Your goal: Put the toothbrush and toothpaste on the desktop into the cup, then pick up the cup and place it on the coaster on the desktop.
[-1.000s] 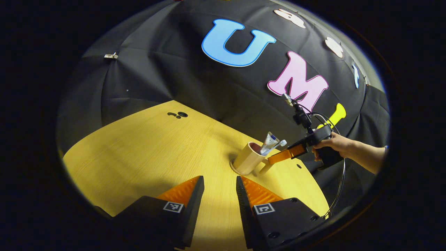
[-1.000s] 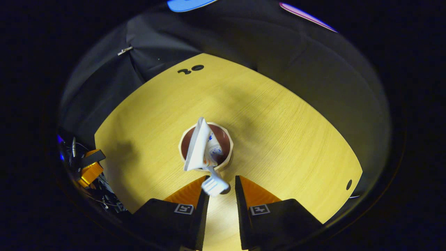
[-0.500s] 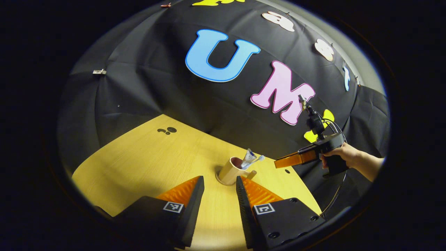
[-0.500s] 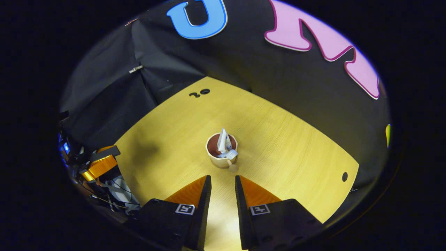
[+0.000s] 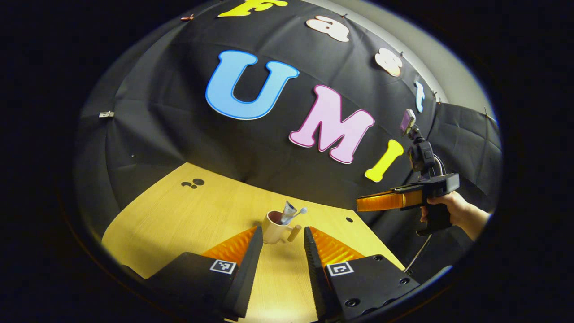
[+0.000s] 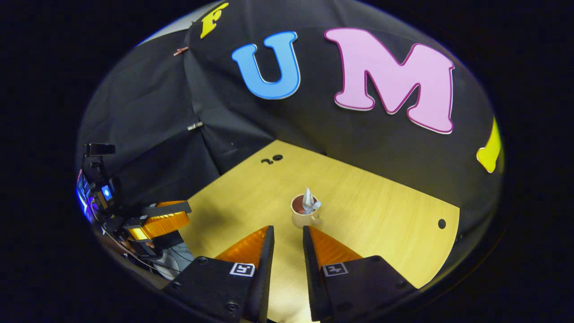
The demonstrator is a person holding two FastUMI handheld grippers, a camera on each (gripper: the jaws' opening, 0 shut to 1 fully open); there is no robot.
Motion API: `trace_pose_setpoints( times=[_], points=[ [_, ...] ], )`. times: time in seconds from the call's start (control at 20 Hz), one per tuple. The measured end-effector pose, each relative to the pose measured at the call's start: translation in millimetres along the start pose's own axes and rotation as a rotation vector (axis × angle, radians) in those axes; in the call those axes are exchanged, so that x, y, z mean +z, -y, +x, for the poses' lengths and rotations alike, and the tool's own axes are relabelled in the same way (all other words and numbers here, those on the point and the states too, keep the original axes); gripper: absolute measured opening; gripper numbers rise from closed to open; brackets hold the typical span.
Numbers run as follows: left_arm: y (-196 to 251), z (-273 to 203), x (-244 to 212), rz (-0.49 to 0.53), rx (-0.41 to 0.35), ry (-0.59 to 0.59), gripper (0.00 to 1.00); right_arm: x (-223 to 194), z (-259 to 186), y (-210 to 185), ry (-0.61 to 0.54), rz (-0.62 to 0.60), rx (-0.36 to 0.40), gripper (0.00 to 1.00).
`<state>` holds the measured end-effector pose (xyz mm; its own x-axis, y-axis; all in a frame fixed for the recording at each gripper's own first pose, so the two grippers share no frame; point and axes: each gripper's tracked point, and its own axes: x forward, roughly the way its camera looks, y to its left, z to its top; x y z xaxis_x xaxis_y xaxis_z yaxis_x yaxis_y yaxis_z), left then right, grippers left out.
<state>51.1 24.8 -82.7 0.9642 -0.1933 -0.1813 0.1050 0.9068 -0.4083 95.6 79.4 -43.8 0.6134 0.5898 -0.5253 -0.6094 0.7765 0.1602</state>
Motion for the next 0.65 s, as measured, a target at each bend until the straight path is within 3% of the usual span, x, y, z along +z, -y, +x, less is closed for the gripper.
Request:
trace_pose_setpoints(
  times=[0.15, 0.2, 0.25, 0.35, 0.5, 0.6, 0.65],
  points=[
    [20, -10, 0, 0.025, -0.041, -0.002, 0.59, -10, -22, -17, 0.077, 0.027, -0.015, 0.49],
    [25, -15, -2, 0.037, -0.052, -0.005, 0.68, -15, -29, -23, 0.098, 0.039, -0.020, 0.49],
    [32, -17, -3, 0.053, -0.062, -0.003, 0.59, -20, -36, -31, 0.124, 0.061, -0.021, 0.50],
    [41, -25, -4, 0.092, -0.083, 0.001, 0.61, -33, -43, -50, 0.168, 0.110, -0.008, 0.52],
    [42, -33, -4, 0.152, -0.074, 0.024, 0.80, -50, -48, -67, 0.199, 0.158, -0.002, 0.57],
    [49, -39, -1, 0.146, -0.089, 0.042, 0.86, -58, -48, -73, 0.206, 0.156, -0.013, 0.76],
    [51, -41, 1, 0.138, -0.095, 0.051, 0.87, -53, -47, -78, 0.209, 0.151, -0.015, 0.97]
  ],
)
